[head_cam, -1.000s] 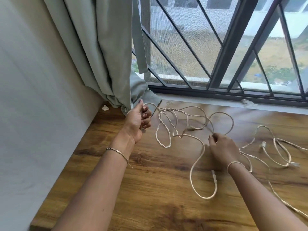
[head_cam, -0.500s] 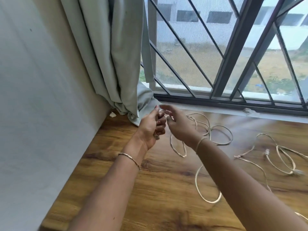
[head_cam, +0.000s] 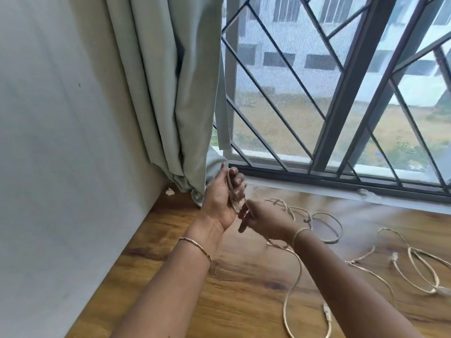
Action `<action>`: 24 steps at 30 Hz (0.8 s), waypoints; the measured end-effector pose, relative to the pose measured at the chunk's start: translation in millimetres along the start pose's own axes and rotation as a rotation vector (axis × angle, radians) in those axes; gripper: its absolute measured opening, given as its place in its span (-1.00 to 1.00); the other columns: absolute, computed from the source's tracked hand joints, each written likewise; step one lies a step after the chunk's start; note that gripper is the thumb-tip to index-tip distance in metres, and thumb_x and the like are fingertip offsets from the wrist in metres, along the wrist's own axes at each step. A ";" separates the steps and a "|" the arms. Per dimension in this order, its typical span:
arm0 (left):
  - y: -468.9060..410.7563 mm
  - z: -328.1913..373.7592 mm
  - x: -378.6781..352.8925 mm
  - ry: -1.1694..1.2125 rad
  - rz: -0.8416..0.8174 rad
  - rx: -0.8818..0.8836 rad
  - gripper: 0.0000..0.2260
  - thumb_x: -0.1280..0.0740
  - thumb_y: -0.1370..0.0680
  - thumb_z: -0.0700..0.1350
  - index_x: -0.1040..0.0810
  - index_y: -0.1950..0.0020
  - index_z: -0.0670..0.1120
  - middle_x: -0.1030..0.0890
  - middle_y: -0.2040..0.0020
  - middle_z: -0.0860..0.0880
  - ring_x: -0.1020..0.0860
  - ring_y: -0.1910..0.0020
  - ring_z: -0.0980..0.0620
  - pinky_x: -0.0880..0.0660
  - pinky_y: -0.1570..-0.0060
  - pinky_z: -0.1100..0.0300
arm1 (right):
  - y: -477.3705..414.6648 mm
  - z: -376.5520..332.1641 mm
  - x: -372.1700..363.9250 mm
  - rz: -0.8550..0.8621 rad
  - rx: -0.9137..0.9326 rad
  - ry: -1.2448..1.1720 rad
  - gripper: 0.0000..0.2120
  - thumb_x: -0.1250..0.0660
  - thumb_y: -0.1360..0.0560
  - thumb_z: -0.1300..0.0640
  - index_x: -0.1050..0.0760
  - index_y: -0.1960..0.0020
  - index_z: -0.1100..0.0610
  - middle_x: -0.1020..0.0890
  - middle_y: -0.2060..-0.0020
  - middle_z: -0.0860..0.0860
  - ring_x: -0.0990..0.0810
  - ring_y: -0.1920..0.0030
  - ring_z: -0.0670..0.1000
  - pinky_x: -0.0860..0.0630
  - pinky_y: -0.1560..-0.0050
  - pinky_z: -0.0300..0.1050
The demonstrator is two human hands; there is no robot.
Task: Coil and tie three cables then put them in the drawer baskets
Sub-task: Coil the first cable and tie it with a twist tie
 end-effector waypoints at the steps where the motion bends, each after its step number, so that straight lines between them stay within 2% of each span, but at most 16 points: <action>1: -1.1 6.1 -1.1 -0.027 0.020 -0.037 -0.68 -0.09 -0.66 0.01 -0.42 0.22 -0.08 -0.47 0.47 0.02 -0.37 0.58 0.15 -0.29 0.55 0.35 | 3.0 -1.8 -6.2 -0.081 0.009 -0.038 -0.80 -0.21 -0.47 0.29 -0.50 0.01 0.06 -0.72 0.19 -0.10 -0.60 0.09 -0.17 -0.51 0.04 -0.25; 3: -2.7 14.0 -2.0 -0.124 0.046 -0.103 -0.69 -0.08 -0.67 -0.01 -0.45 0.18 -0.10 -0.61 0.39 -0.03 -0.55 0.47 0.08 -0.41 0.39 0.28 | 9.9 -8.5 -12.7 -0.201 0.046 -0.137 -0.83 -0.25 -0.48 0.32 -0.51 0.00 0.11 -0.72 0.16 -0.04 -0.60 0.17 -0.23 -0.47 0.09 -0.34; 5: -4.3 13.0 -2.2 -0.199 0.021 -0.128 -0.68 -0.04 -0.68 -0.01 -0.45 0.13 -0.12 -0.69 0.26 -0.11 -0.65 0.32 -0.01 -0.48 0.25 0.21 | 13.7 -12.9 -10.2 -0.251 0.082 -0.109 -0.86 -0.29 -0.48 0.31 -0.56 0.01 0.16 -0.71 0.17 -0.03 -0.58 0.24 -0.26 -0.46 0.13 -0.39; 9: -10.1 0.5 7.1 -0.239 -0.003 -0.116 -0.68 -0.02 -0.68 -0.02 -0.46 -0.02 -0.20 -0.65 -0.05 -0.24 -0.66 0.07 -0.12 -0.56 0.01 0.11 | 16.7 -16.2 -1.3 -0.247 0.137 0.113 -0.86 -0.40 -0.45 0.14 -0.64 0.05 0.18 -0.69 0.20 0.02 -0.59 0.18 -0.05 -0.52 0.02 -0.15; 12: -14.6 -9.2 11.8 -0.341 -0.001 -0.098 -0.72 -0.01 -0.69 -0.07 -0.40 -0.12 -0.23 -0.60 -0.17 -0.24 -0.63 0.01 -0.14 -0.55 -0.02 0.12 | 18.6 -17.2 0.7 -0.230 0.162 0.281 -0.82 -0.42 -0.44 0.03 -0.66 0.14 0.15 -0.67 0.27 -0.01 -0.59 0.20 0.00 -0.50 0.07 -0.16; 14: -16.2 -15.3 14.7 -0.519 -0.003 -0.092 -0.74 0.00 -0.69 -0.10 -0.38 -0.14 -0.23 -0.58 -0.21 -0.23 -0.63 0.07 -0.10 -0.55 0.04 0.16 | 18.4 -18.8 5.2 -0.184 0.184 0.388 -0.80 -0.40 -0.43 -0.01 -0.66 0.12 0.12 -0.69 0.19 0.04 -0.60 0.09 0.06 -0.49 0.04 -0.15; 17: -16.5 -24.5 20.9 -0.795 -0.018 -0.078 -0.76 -0.01 -0.69 -0.11 -0.38 -0.13 -0.23 -0.58 -0.14 -0.14 -0.64 0.24 0.10 -0.56 0.21 0.27 | 19.8 -25.5 17.3 -0.115 0.225 0.463 -0.81 -0.35 -0.45 0.01 -0.65 0.06 0.09 -0.66 0.05 0.07 -0.57 -0.03 0.08 -0.31 0.17 -0.23; 19: -16.3 -27.9 27.2 -0.923 -0.008 -0.065 -0.73 -0.04 -0.68 -0.11 -0.36 -0.16 -0.31 -0.60 -0.03 -0.11 -0.62 0.32 0.11 -0.55 0.28 0.26 | 20.4 -28.7 26.0 -0.092 0.244 0.515 -0.82 -0.32 -0.46 0.04 -0.64 0.04 0.08 -0.66 0.04 0.06 -0.58 -0.02 0.07 -0.24 0.25 -0.26; 21: -15.3 -27.2 31.9 -1.039 0.005 -0.070 -0.70 -0.07 -0.67 -0.08 -0.35 -0.17 -0.33 -0.60 0.04 -0.12 -0.59 0.33 0.05 -0.52 0.34 0.24 | 19.8 -27.5 38.0 -0.065 0.231 0.528 -0.84 -0.32 -0.45 0.05 -0.63 0.04 0.05 -0.65 0.05 0.02 -0.58 0.04 0.07 -0.29 0.25 -0.22; 24: -10.8 -22.4 32.2 -1.084 0.011 -0.094 -0.72 -0.08 -0.67 -0.07 -0.37 -0.12 -0.29 -0.63 0.16 -0.02 -0.57 0.39 0.00 -0.50 0.40 0.26 | 14.8 -15.4 51.8 -0.097 0.153 0.411 -0.89 -0.41 -0.36 0.08 -0.59 0.11 -0.02 -0.62 0.15 -0.06 -0.56 0.12 0.02 -0.50 0.15 -0.14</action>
Point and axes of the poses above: each hand's wrist, its own y-axis away from the middle knuckle, its own x-axis out of the back of the hand, z = x × y, the point moved 9 cm from there along -y, towards the middle knuckle
